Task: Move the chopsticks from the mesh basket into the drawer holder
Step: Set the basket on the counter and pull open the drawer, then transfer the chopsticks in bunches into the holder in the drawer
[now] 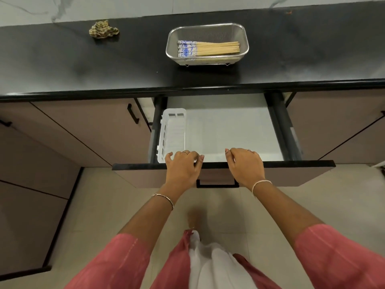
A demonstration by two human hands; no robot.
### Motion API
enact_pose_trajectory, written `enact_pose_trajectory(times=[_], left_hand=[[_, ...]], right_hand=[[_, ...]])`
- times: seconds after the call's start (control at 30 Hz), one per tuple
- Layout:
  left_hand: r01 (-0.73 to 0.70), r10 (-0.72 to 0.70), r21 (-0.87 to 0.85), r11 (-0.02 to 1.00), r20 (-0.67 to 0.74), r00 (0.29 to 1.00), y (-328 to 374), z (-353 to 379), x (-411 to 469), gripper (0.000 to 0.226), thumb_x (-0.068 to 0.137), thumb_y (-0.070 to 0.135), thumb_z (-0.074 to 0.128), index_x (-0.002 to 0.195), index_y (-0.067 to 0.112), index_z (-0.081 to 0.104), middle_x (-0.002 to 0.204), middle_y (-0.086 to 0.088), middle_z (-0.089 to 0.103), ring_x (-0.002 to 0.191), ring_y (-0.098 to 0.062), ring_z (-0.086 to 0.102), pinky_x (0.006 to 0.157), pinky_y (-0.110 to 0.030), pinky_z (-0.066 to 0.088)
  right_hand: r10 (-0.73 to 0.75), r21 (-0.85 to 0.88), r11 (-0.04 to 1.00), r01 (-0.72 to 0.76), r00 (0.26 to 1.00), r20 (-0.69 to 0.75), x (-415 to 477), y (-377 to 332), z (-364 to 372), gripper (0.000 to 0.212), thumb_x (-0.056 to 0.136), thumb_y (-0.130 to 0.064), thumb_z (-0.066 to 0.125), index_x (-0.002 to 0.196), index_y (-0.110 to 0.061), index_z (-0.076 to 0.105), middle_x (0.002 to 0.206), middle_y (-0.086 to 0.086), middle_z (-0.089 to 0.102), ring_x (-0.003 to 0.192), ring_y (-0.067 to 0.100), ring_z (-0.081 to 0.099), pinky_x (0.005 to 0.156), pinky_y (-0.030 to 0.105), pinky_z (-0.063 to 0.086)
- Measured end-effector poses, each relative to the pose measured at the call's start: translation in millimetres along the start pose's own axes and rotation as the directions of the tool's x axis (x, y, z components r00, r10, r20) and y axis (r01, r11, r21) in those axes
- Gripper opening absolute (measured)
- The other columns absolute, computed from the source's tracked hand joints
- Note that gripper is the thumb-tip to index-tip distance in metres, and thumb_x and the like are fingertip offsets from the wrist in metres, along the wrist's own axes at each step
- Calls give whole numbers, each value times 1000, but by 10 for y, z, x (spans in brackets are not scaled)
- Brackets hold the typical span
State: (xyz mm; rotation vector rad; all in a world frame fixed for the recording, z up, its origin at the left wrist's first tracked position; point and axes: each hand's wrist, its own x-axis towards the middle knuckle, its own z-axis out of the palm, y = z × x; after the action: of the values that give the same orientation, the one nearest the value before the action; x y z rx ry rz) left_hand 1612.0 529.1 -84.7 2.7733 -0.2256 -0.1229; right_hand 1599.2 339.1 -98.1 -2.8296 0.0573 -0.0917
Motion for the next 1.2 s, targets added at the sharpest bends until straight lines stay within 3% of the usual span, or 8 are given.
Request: enact_pose_trajectory(times=[0.2, 0.37, 0.53, 0.7, 0.87, 1.0, 1.2], left_hand=[[-27, 22, -48, 998, -106, 994, 44, -267, 398, 23, 96, 34, 45, 103, 27, 66, 100, 9, 68, 101, -16, 58, 109, -45, 21], [-79, 72, -37, 996, -165, 984, 122, -586, 905, 23, 95, 32, 46, 109, 29, 64, 112, 12, 66, 112, -13, 56, 108, -42, 22], [-122, 94, -93, 988, -264, 960, 163, -956, 1569, 23, 94, 30, 52, 114, 28, 63, 118, 6, 62, 114, -17, 52, 105, -40, 27], [-165, 136, -87, 982, -271, 953, 158, -1149, 2279, 35, 94, 30, 53, 128, 24, 56, 131, 2, 53, 122, -19, 46, 106, -41, 35], [-194, 182, -18, 981, -272, 945, 37, -1124, 2778, 41, 94, 27, 54, 135, 22, 52, 135, 2, 52, 127, -18, 42, 107, -40, 32], [-221, 211, 18, 975, -383, 899, -96, -1017, 3015, 32, 88, 24, 66, 120, 22, 67, 118, 3, 66, 111, -19, 57, 101, -40, 35], [-265, 241, 9, 964, -450, 860, -188, -930, 3218, 22, 84, 31, 71, 105, 24, 74, 105, 5, 72, 98, -17, 65, 101, -47, 39]], right_hand=[[-7, 22, 1000, 8, 998, -65, 294, -61, -251, 39, 100, -34, 33, 72, -15, 52, 67, 0, 58, 66, 23, 53, 72, 39, 48], [14, 151, 989, -4, 998, -61, 884, -92, -445, 29, 98, -27, 38, 93, -13, 63, 90, 3, 67, 87, 24, 58, 71, 35, 48], [-85, 292, 948, 127, 985, -153, 1762, -221, -838, 17, 94, -17, 49, 100, -14, 65, 99, 4, 67, 91, 21, 60, 77, 27, 45], [-157, 224, 952, 210, 960, -232, 2701, -296, -1165, 16, 92, -18, 54, 99, -13, 67, 100, 5, 69, 92, 22, 62, 82, 35, 51], [-200, 116, 973, 199, 980, -7, 3496, -278, -1247, 22, 91, -29, 60, 105, -16, 70, 107, 3, 70, 98, 20, 64, 83, 29, 47], [-240, 23, 970, 241, 947, 215, 3851, -278, -1161, 31, 88, -37, 64, 112, -18, 69, 113, 1, 69, 102, 17, 62, 87, 27, 47], [-278, -50, 950, 308, 908, 315, 4112, -281, -972, 36, 78, -37, 70, 110, -21, 66, 106, -2, 68, 93, 14, 59, 86, 29, 50]])
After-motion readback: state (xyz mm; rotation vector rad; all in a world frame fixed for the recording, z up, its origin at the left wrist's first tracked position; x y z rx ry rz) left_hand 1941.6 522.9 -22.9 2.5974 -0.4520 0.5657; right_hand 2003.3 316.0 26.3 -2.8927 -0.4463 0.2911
